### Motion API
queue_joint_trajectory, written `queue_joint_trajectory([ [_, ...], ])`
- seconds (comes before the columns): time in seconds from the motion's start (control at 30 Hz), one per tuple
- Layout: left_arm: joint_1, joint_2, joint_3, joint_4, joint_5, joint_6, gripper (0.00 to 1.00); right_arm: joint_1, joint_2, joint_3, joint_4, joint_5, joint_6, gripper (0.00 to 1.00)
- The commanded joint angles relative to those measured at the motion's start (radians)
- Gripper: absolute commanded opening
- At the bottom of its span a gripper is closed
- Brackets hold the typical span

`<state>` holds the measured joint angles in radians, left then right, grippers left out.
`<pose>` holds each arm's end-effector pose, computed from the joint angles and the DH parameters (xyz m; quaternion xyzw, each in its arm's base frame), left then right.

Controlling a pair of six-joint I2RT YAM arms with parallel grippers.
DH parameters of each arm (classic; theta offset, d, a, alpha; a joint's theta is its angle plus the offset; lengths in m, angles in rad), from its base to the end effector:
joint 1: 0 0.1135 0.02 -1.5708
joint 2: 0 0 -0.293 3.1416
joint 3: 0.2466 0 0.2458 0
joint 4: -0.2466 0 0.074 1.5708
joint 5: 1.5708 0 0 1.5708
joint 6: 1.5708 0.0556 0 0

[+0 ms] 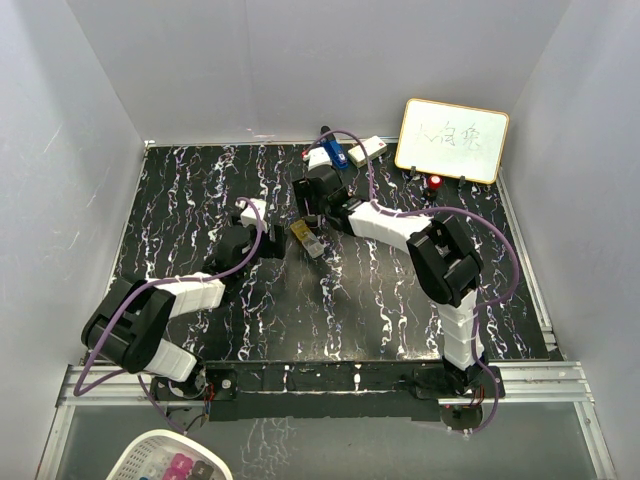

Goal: Sort the pills into containers
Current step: Pick up the pill bottle at the center of the board.

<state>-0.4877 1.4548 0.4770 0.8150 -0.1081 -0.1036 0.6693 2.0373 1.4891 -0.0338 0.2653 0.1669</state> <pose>0.2649 -0.1337 0.2194 0.1110 0.7538 -0.1489 0.6303 0.3958 0.2945 0.2320 -0.1561 0.8607 0.0846 0.4771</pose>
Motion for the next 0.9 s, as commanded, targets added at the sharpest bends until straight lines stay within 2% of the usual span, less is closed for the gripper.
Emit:
queue_joint_trajectory([
  [0.0, 0.007, -0.030, -0.002, 0.033, -0.008, -0.013, 0.77, 0.004, -0.018, -0.014, 0.043, -0.029, 0.010, 0.64],
  [0.3, 0.008, -0.027, 0.003, 0.024, -0.012, -0.016, 0.77, 0.005, -0.013, -0.064, 0.062, -0.053, 0.040, 0.64],
  [0.63, 0.009, -0.011, 0.008, 0.028, -0.008, -0.022, 0.77, 0.003, 0.018, -0.049, 0.072, -0.035, 0.032, 0.58],
  [0.77, 0.009, -0.017, 0.004, 0.026, -0.012, -0.022, 0.77, 0.004, 0.030, -0.041, 0.064, -0.034, 0.032, 0.44],
  [0.87, 0.010, -0.019, 0.006, 0.023, -0.013, -0.022, 0.77, 0.004, 0.028, -0.044, 0.060, -0.030, 0.031, 0.29],
])
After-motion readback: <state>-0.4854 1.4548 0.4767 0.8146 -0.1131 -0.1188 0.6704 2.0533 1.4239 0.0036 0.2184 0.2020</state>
